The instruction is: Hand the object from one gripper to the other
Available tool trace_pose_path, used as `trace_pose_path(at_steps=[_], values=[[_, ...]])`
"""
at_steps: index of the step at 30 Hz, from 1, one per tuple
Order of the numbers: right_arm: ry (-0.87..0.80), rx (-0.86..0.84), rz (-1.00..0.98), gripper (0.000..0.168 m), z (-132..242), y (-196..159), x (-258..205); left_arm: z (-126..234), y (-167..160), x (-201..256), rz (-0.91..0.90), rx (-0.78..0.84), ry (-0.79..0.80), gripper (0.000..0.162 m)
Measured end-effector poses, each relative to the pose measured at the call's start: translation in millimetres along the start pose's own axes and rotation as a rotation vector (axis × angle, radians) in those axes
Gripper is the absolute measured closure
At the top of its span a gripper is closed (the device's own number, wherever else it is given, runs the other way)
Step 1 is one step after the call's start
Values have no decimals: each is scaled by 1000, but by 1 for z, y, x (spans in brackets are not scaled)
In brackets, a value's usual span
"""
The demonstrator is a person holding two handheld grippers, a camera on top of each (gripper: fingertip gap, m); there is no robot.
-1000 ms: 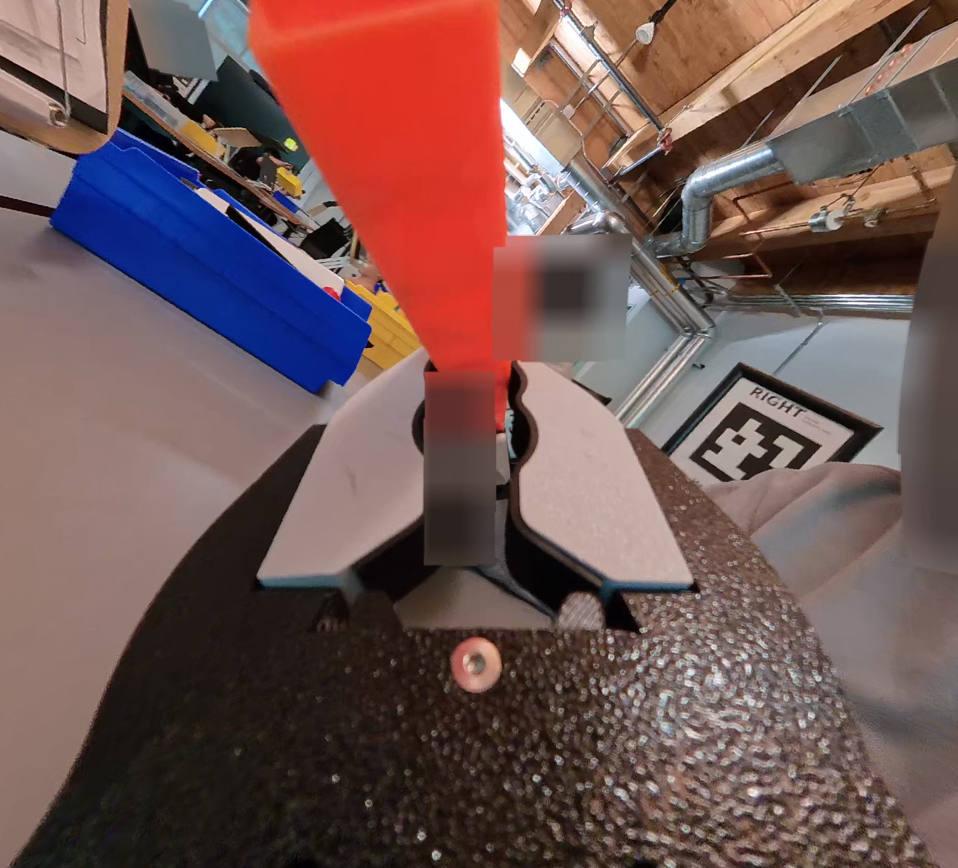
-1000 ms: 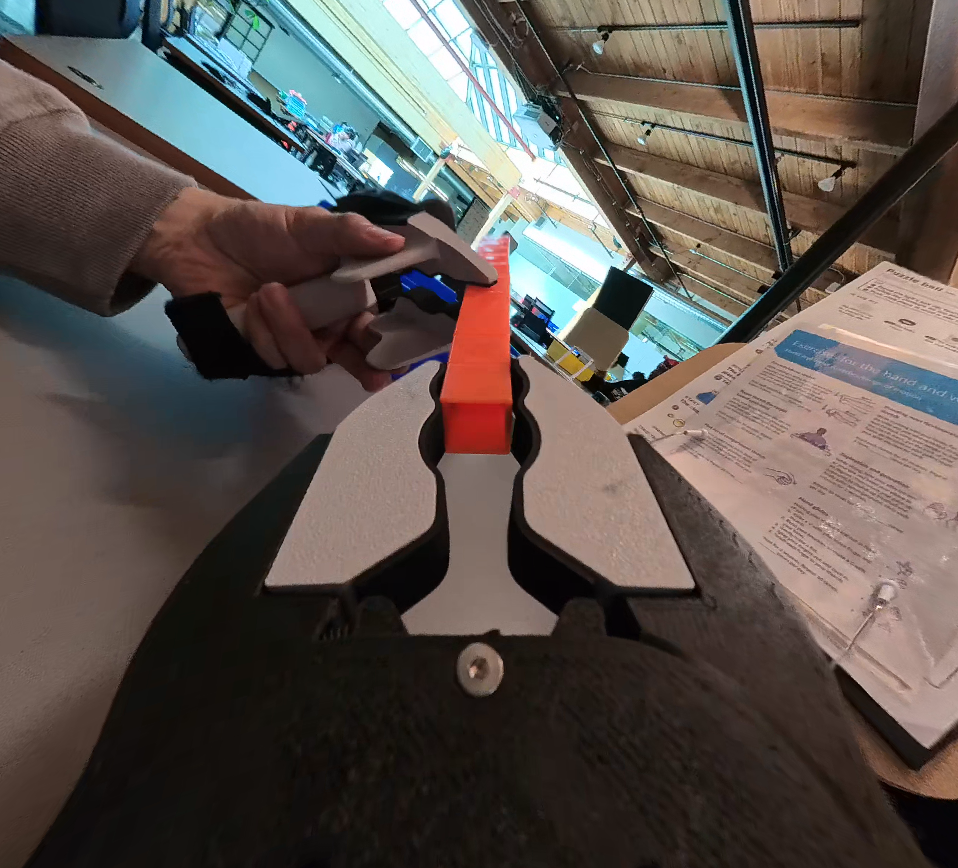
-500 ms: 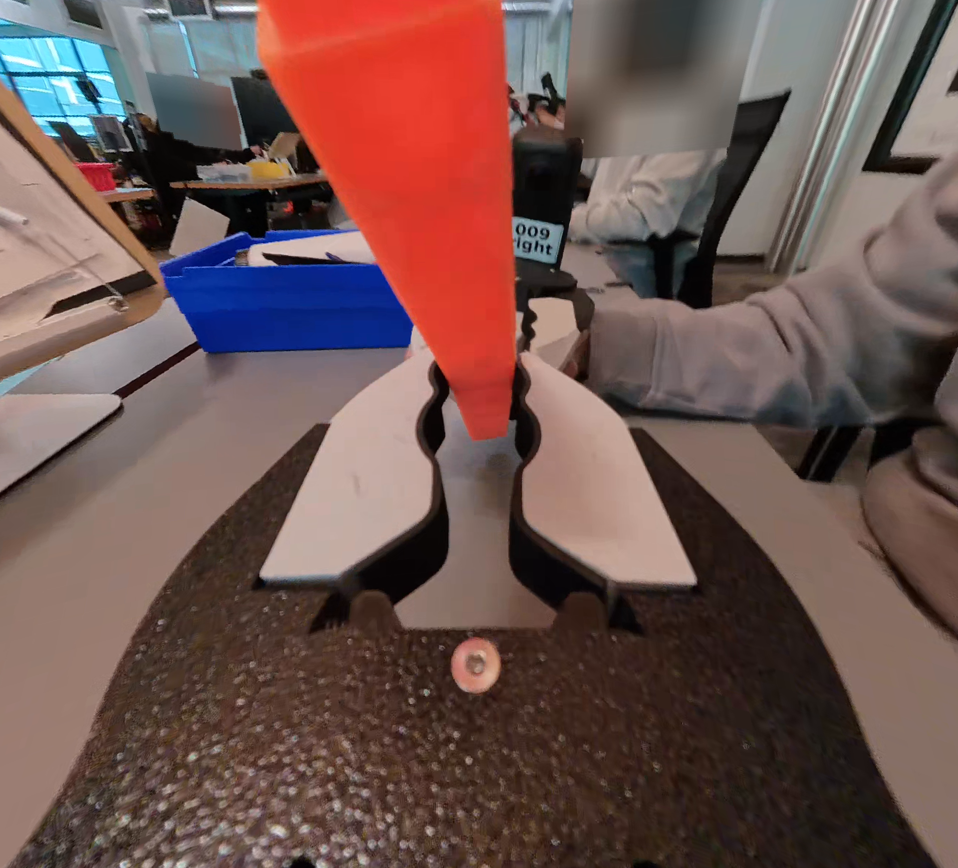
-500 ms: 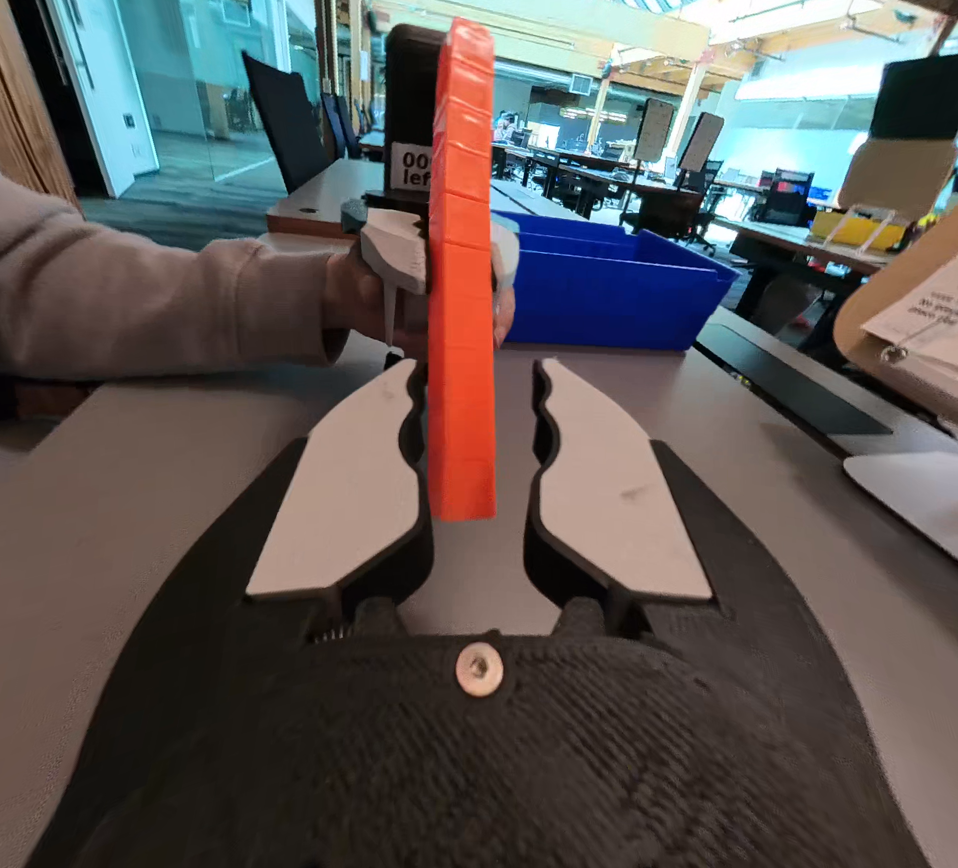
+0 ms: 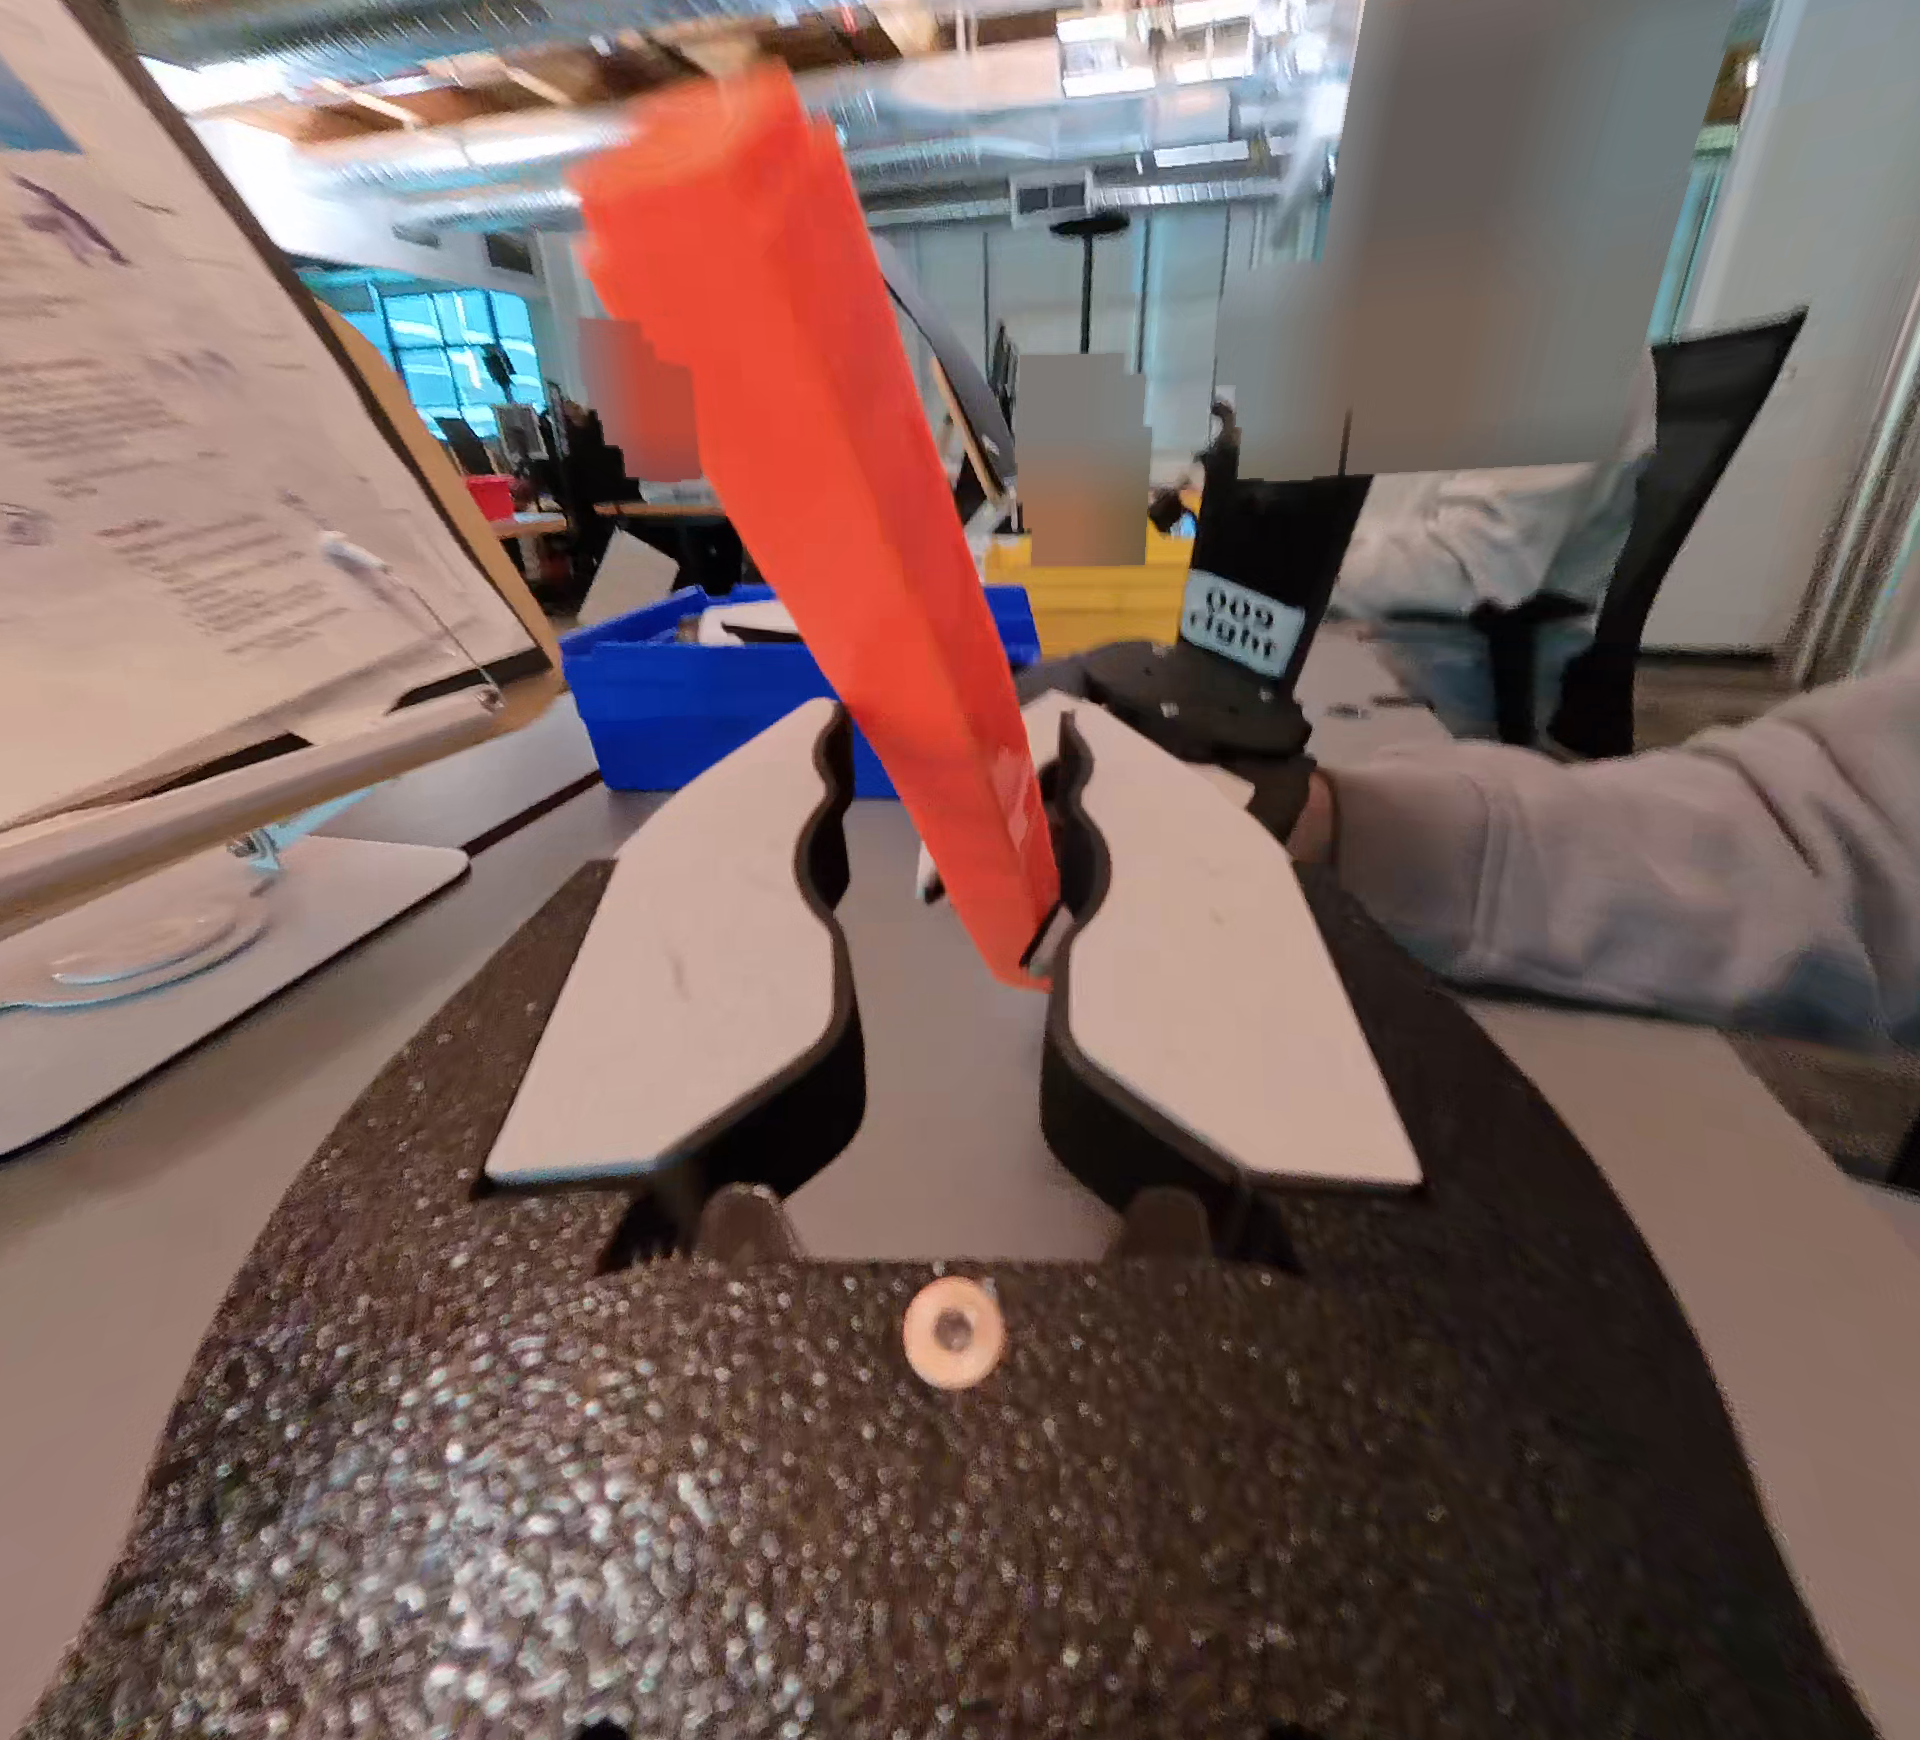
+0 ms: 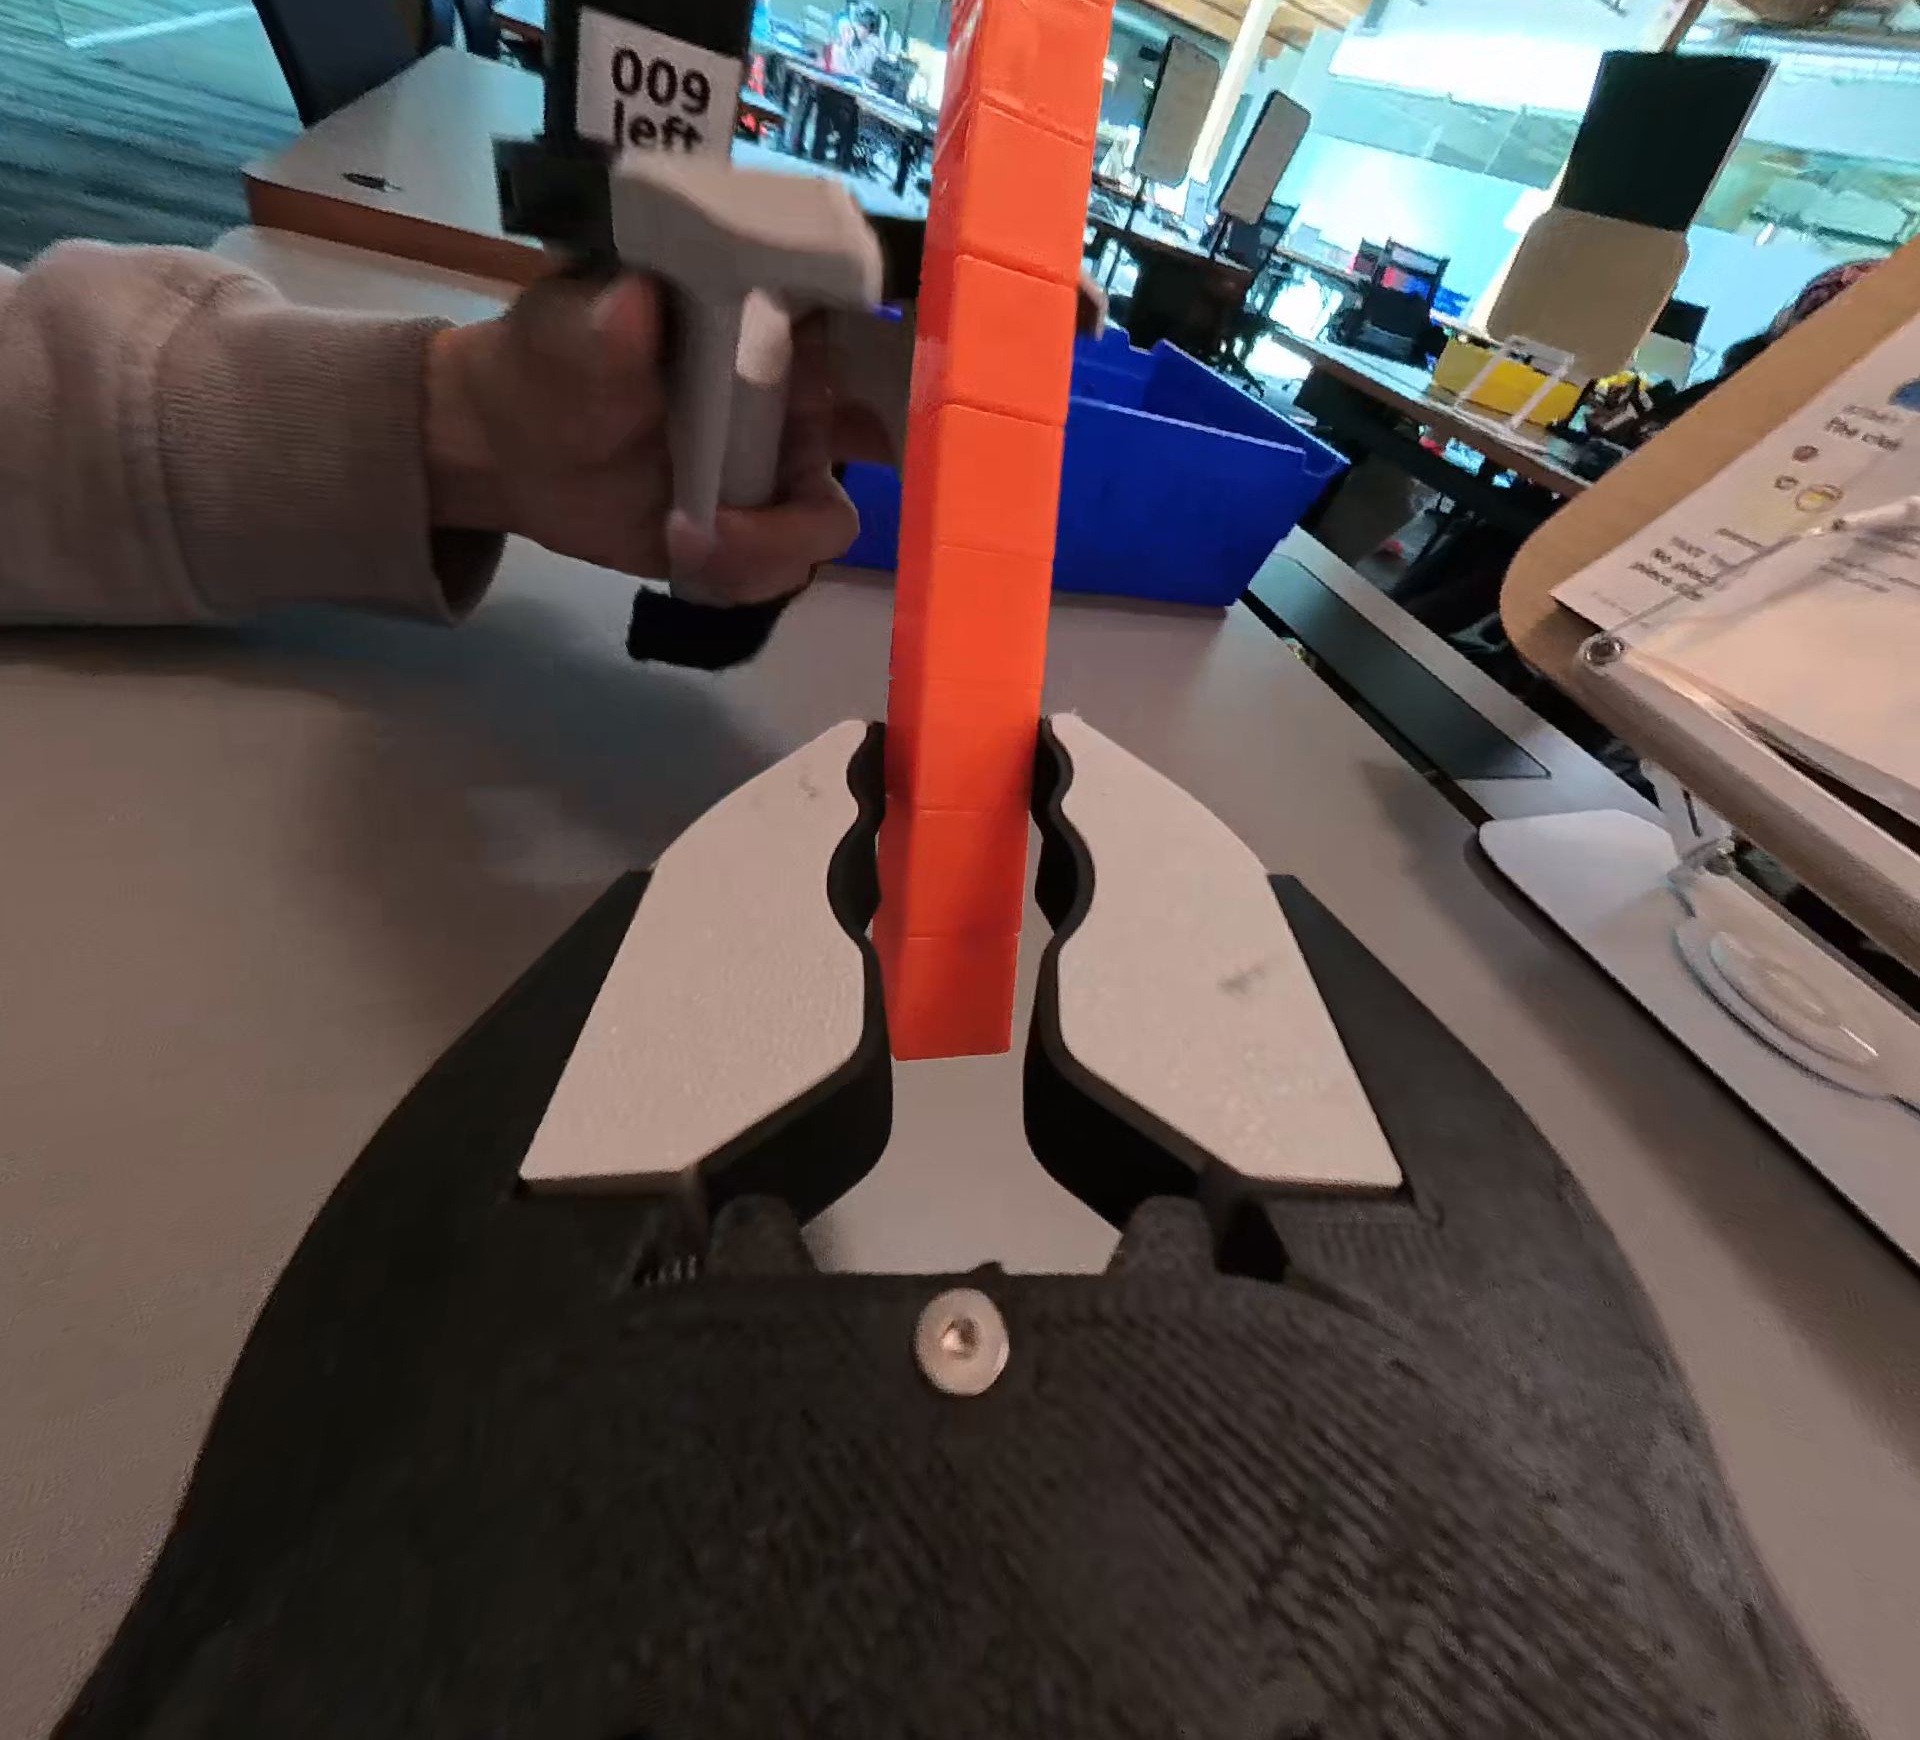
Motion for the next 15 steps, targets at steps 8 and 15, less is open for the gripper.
trace_pose_path(at_steps=[8,15], values=[[47,-50,-28,142,-3,-1,-4,2,5,-3,154,124,-45,139],[65,-116,9,143,-6,-4,-8,-3,2,5,134,71,-132,140]])
Point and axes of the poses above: each gripper's, where its closed fingertips meet, z back along the fingers, y out of its top, x = y × z across the jaws, the point moved 9 cm from there along z, back along the fingers, and after that the axes turned 12 degrees about x, right-handed, at the moved point
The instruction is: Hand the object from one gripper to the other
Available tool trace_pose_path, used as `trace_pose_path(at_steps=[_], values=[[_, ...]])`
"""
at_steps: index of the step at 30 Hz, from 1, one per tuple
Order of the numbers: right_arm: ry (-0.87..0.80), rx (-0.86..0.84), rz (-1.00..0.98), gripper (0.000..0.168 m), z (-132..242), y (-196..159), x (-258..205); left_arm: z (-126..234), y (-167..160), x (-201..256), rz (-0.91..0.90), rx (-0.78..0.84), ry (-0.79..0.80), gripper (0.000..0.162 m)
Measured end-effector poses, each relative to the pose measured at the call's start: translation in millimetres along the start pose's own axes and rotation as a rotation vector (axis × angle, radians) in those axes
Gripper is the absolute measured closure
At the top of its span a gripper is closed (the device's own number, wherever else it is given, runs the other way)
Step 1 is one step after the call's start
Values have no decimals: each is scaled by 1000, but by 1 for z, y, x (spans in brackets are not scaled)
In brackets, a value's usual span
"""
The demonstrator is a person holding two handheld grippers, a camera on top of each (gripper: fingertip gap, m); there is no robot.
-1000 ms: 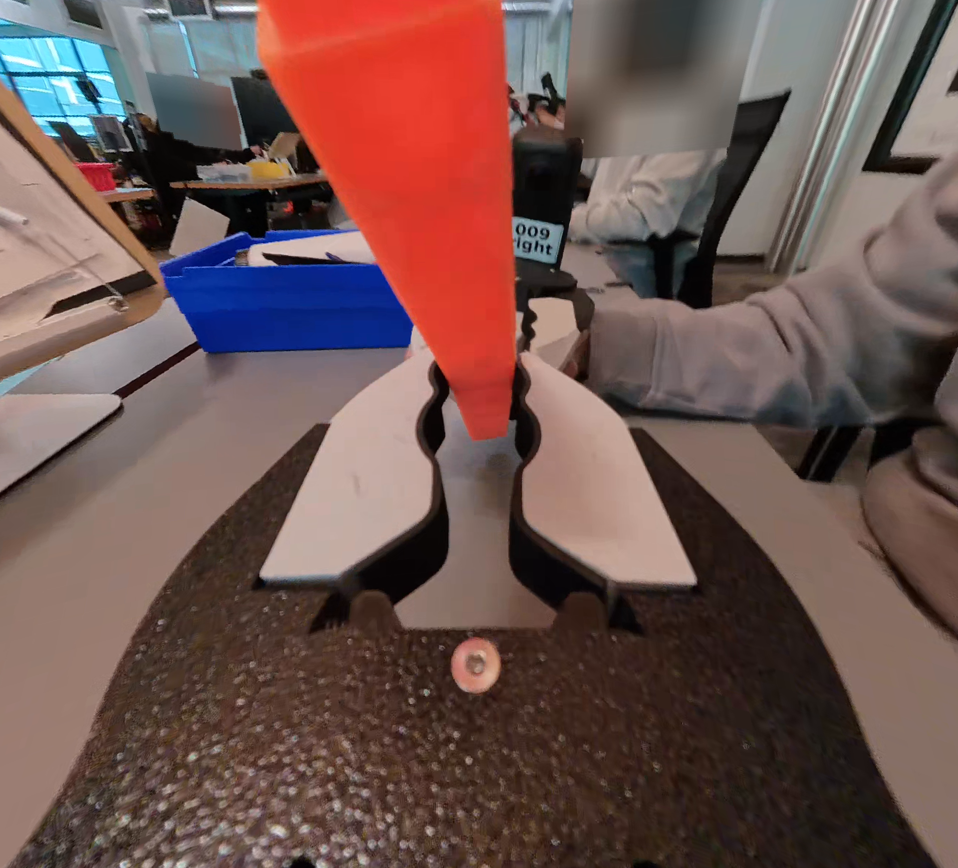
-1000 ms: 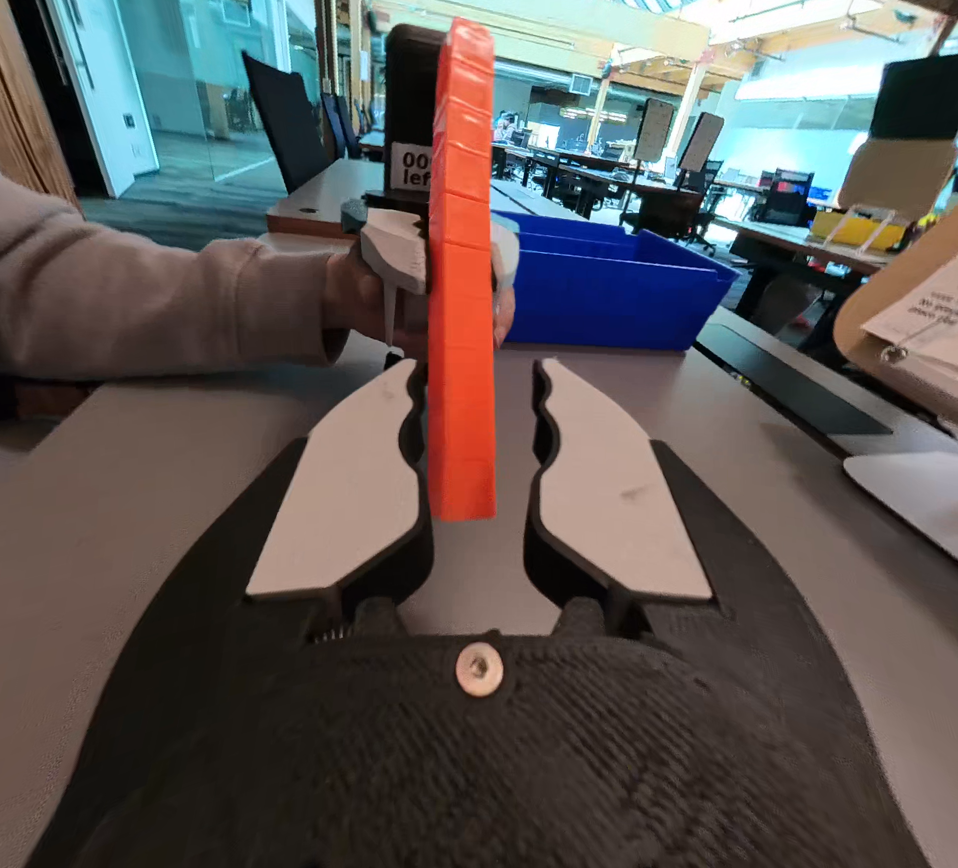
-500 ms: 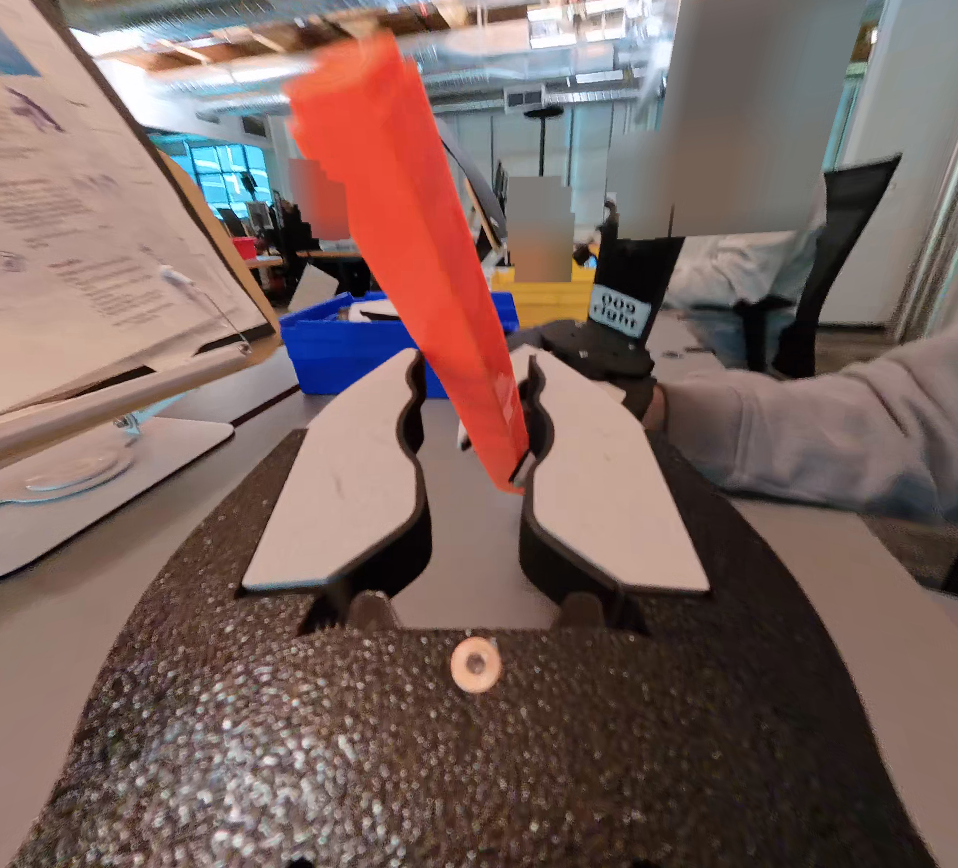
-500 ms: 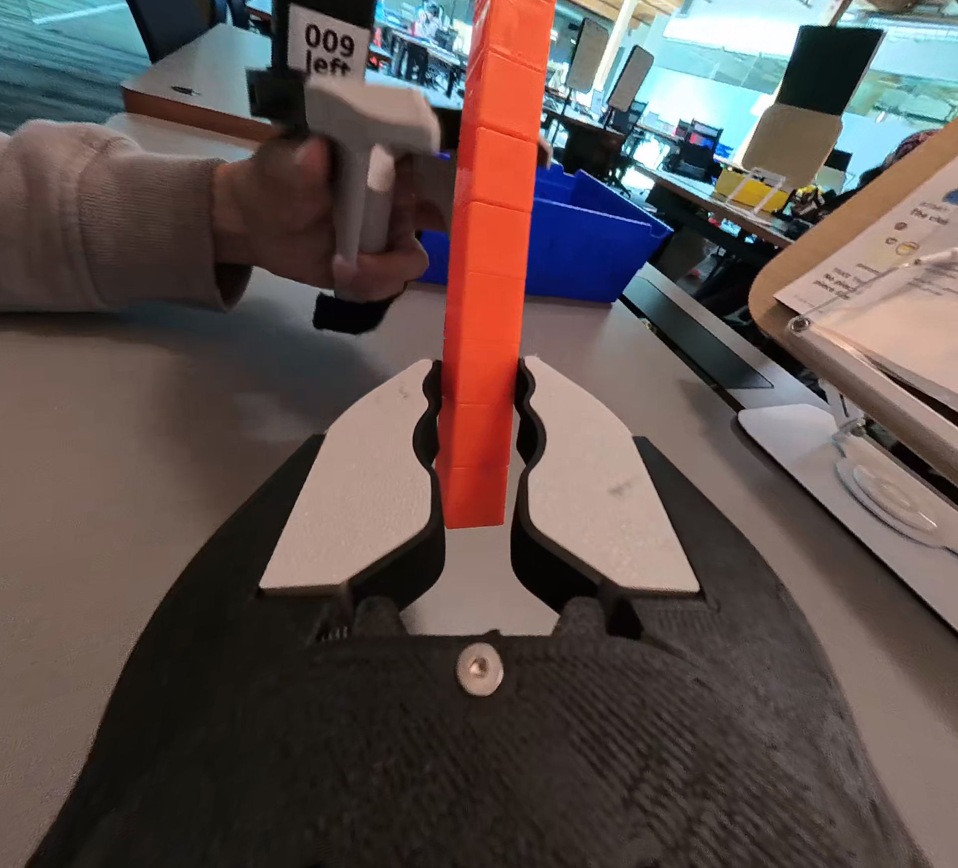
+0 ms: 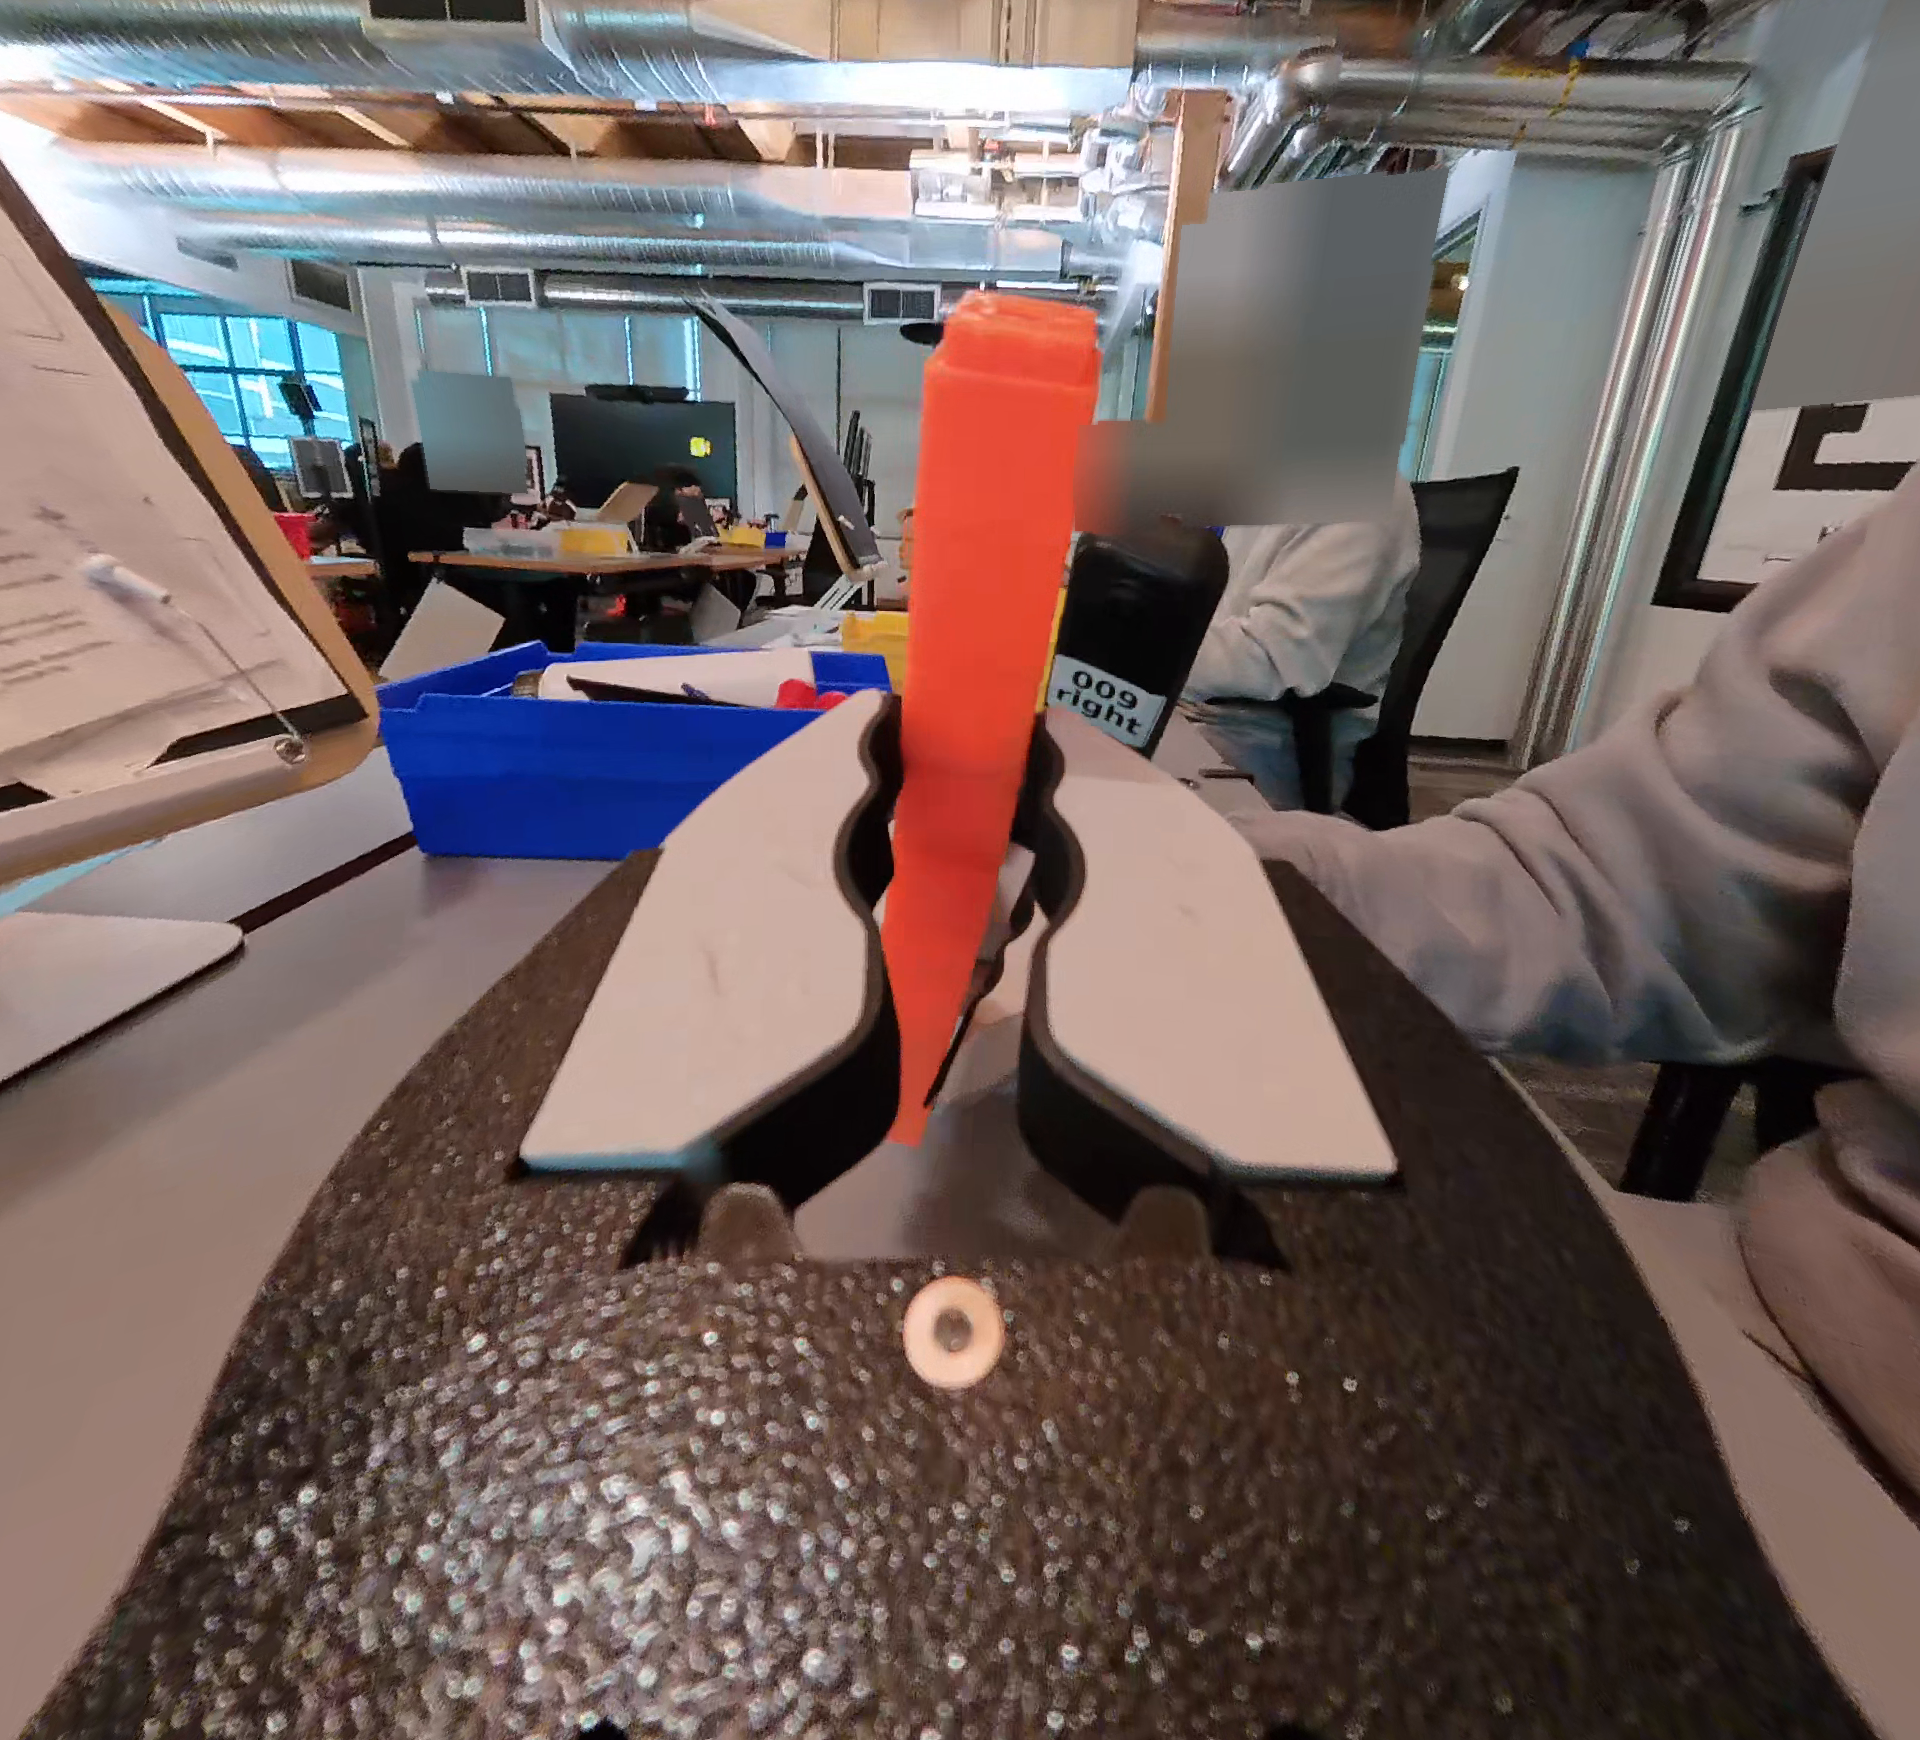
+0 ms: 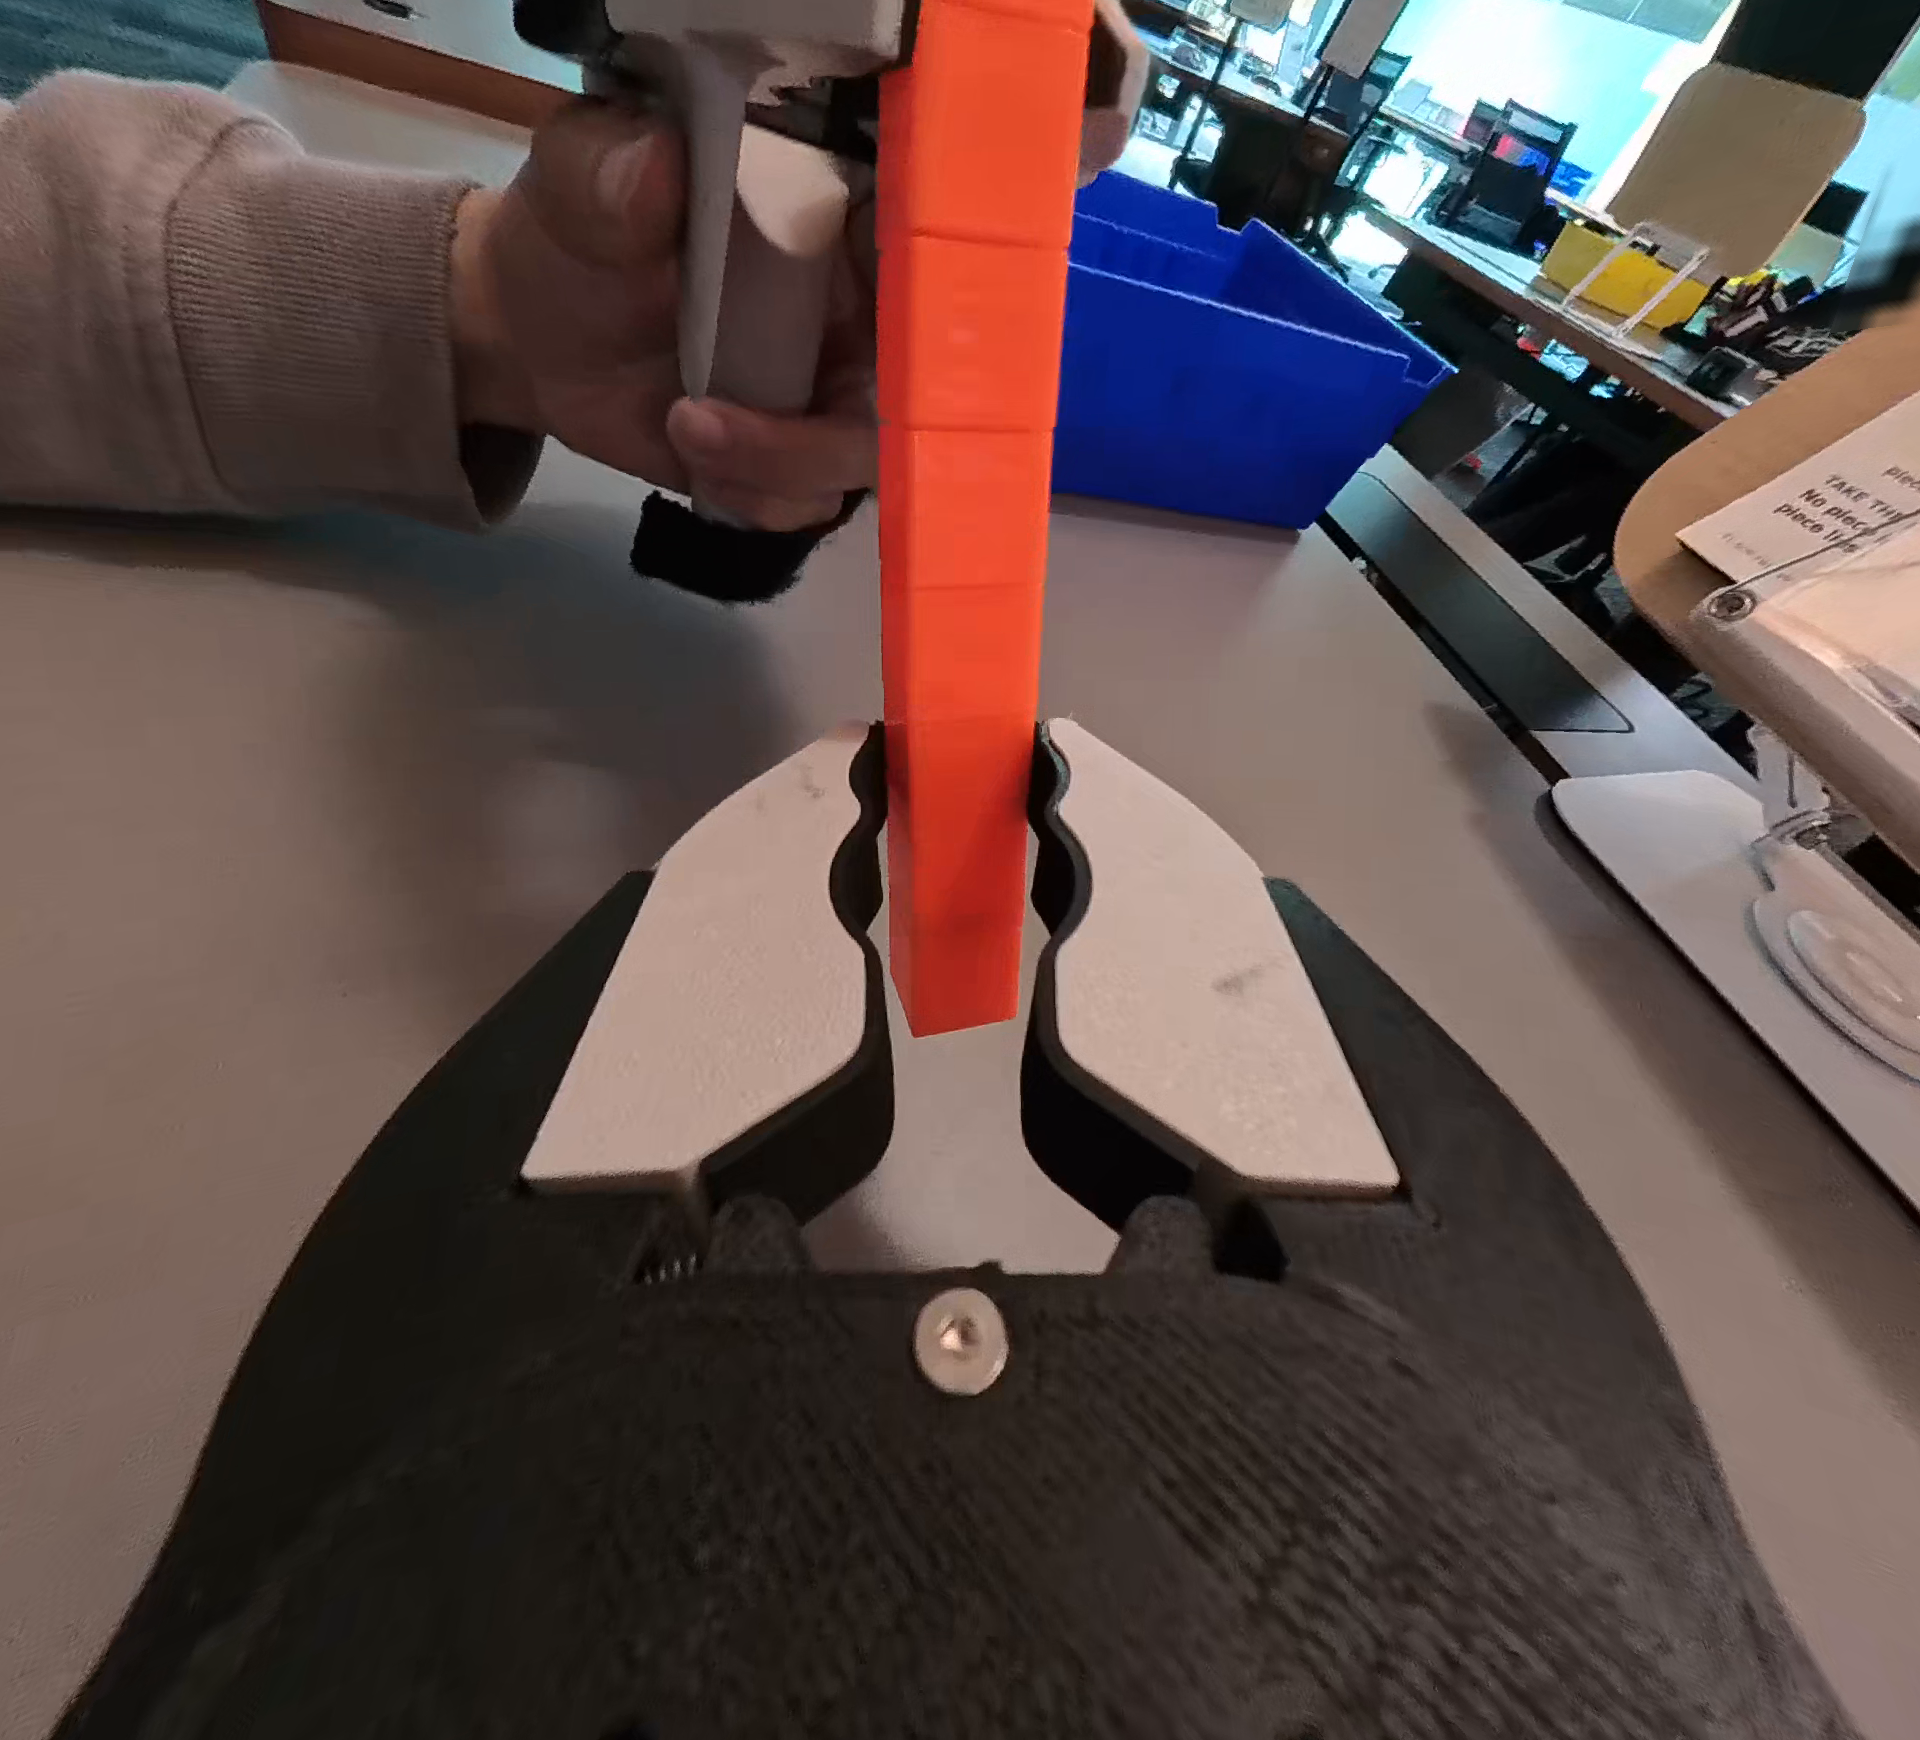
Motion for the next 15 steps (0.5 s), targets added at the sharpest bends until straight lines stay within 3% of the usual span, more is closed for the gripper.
trace_pose_path(at_steps=[4,6,8,11,15], values=[[-31,59,0,141,1,5,3,0,6,1,-42,37,58,140],[-117,121,7,139,0,9,4,-4,12,6,-150,88,130,140],[-225,156,81,126,-1,12,2,-8,16,12,-268,83,219,140],[-327,146,246,122,-6,17,-5,-14,15,17,-415,-5,329,140],[-422,131,321,135,-15,20,-9,-22,6,20,-420,-46,336,140]])
Point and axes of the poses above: each gripper's, where its closed fingertips meet, z back along the fingers, y out of its top, x = y × z across the jaws, the point moved 9 cm from there along z, back along the fingers, and after that the axes turned 12 degrees about x, right-handed, at the moved point
